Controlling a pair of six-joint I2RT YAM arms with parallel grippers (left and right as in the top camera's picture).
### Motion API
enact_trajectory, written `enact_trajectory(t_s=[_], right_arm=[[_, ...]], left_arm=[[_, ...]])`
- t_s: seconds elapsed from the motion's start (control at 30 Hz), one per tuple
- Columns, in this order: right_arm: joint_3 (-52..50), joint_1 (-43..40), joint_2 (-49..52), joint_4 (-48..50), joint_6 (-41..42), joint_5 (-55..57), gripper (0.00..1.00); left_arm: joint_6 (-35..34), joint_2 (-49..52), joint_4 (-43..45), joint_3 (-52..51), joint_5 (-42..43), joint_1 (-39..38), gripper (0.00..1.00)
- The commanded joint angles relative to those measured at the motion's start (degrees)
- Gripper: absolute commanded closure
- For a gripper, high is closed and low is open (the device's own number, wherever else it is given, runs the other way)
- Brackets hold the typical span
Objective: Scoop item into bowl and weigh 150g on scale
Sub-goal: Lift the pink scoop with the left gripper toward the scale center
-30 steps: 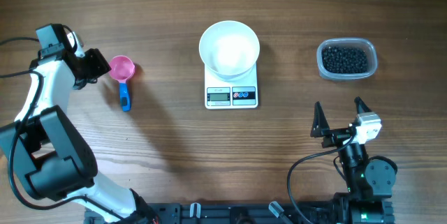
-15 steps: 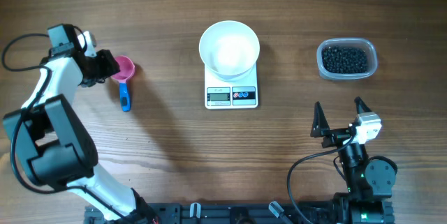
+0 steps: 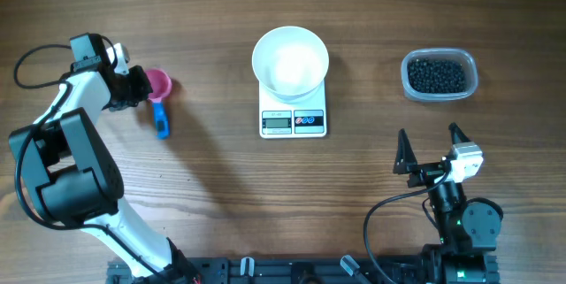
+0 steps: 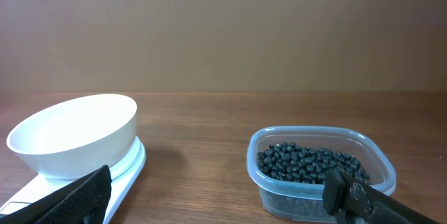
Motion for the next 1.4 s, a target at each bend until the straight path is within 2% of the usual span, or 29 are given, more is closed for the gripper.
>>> enact_trajectory(t_s=[0.0, 0.1, 0.17, 0.27, 0.33, 0.53, 0.73, 0.87, 0.97, 1.1, 1.23, 1.37], right_arm=[[-0.04, 0.24, -0.13, 0.2, 0.04, 1.03, 0.0], [-0.07, 0.24, -0.13, 0.2, 0.04, 1.03, 0.0], [-0.04, 0.24, -0.13, 0.2, 0.04, 1.03, 0.0], [-0.04, 0.24, -0.13, 0.2, 0.07, 1.03, 0.0], [-0.04, 0.24, -0.13, 0.2, 0.04, 1.03, 0.0], [-0.07, 0.24, -0.13, 0.2, 0.07, 1.03, 0.0], [-0.04, 0.24, -0.13, 0.24, 0.09, 0.96, 0.0], [-0.07, 0.24, -0.13, 0.22, 0.09, 0.98, 0.0], [-0.04, 0.24, -0.13, 0.63, 5.14, -3.72, 0.0], [-0.04, 0.24, -0.13, 0.85, 21.14, -5.57, 0.0], [0.35, 0.24, -0.13, 1.29, 33.31, -13.33, 0.0], [3.72, 0.24, 0.42, 1.95, 39.23, -17.57, 0.0]], left_arm=[[-2.89, -0.46, 0.11, 0.68, 0.72, -0.22, 0.96], [-7.65, -4.83, -0.55, 1.16, 0.74, -0.2, 0.96], [-13.49, -10.56, -1.14, 1.42, 2.62, -0.26, 0.96], [-20.83, -18.45, -2.49, 1.42, 14.23, -0.46, 0.96], [-27.3, -22.99, -5.18, 1.4, 18.03, -1.27, 0.96], [-41.35, -31.93, -14.1, 1.4, 18.08, -10.88, 0.96], [-52.54, -33.07, -12.63, 1.4, 16.57, -22.88, 0.96], [-59.1, -33.07, -12.83, 1.4, 11.65, -27.17, 0.96], [-65.05, -33.07, -13.57, 1.4, 3.23, -30.58, 0.96], [-72.28, -33.0, -14.95, 1.4, -7.08, -33.59, 0.96], [-79.21, -33.0, -15.26, 1.4, -9.25, -35.15, 0.96], [-84.83, -33.0, -16.61, 1.38, -9.27, -35.98, 0.96]])
